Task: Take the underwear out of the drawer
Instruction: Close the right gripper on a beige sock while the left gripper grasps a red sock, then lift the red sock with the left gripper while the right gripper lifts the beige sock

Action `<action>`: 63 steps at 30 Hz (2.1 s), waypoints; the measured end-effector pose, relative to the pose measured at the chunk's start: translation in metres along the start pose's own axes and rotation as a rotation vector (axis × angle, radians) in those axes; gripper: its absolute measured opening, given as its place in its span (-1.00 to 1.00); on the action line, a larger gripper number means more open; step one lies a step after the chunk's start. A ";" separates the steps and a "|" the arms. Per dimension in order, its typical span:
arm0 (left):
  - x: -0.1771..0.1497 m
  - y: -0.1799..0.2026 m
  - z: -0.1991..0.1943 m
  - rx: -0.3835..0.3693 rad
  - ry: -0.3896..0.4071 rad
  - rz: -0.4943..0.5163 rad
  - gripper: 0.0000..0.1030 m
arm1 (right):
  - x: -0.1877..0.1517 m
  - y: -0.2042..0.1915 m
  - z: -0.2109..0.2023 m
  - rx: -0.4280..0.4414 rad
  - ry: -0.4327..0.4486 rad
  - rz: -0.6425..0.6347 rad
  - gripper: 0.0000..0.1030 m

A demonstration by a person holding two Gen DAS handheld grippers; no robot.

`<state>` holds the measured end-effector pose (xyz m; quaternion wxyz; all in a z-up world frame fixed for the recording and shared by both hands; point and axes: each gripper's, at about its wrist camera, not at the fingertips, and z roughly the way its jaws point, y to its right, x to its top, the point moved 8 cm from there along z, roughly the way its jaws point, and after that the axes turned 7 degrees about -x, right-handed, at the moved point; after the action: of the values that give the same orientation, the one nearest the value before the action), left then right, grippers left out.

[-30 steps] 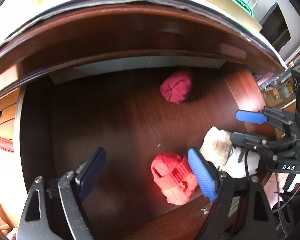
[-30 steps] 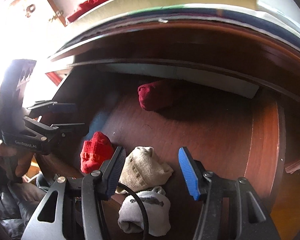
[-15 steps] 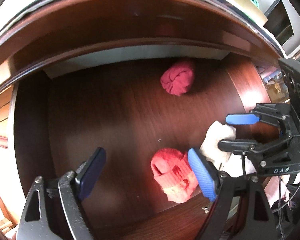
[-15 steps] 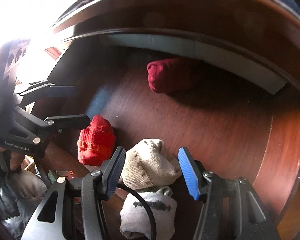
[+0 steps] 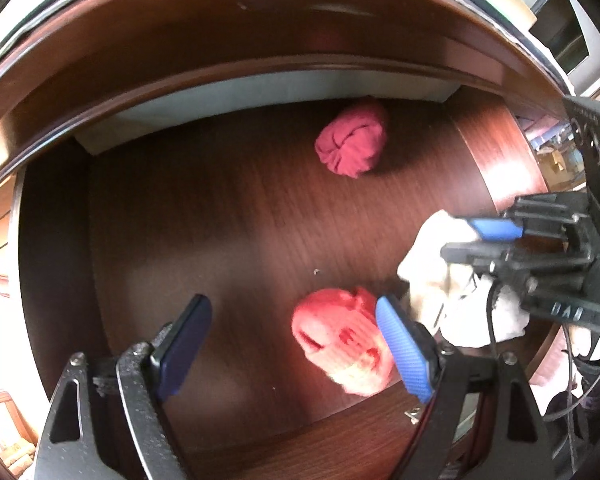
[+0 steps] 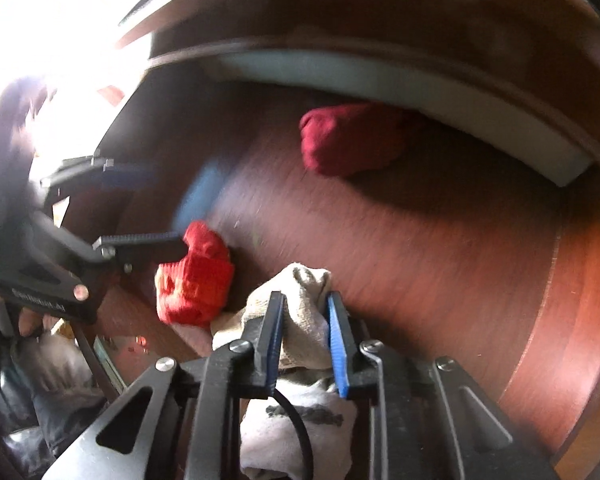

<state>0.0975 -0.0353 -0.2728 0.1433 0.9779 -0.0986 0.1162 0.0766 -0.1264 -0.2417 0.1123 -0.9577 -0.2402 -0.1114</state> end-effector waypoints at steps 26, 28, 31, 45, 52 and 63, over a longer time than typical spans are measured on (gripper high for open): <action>0.016 0.039 0.062 -0.044 -0.237 0.066 0.62 | 0.007 0.048 -0.035 -0.032 0.143 0.134 -0.56; 0.016 0.043 0.065 -0.061 -0.241 0.084 0.51 | 0.006 0.048 -0.035 -0.024 0.145 0.138 -0.55; 0.015 0.049 0.070 -0.148 -0.257 0.070 0.11 | 0.005 0.051 -0.037 -0.021 0.150 0.141 -0.55; 0.029 0.051 0.041 -0.152 -0.033 0.087 -0.48 | 0.002 0.052 -0.045 -0.056 0.175 0.145 -0.55; 0.037 0.043 0.029 -0.100 0.089 0.100 -0.49 | 0.001 0.044 -0.046 -0.088 0.193 0.111 -0.55; 0.040 0.028 0.006 -0.087 0.194 0.062 -0.50 | 0.001 0.039 -0.053 -0.100 0.240 0.076 -0.55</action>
<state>0.1301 -0.0699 -0.2610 0.1906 0.9514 -0.1196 0.2103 0.0877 -0.1735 -0.1974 0.0966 -0.9503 -0.1829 -0.2326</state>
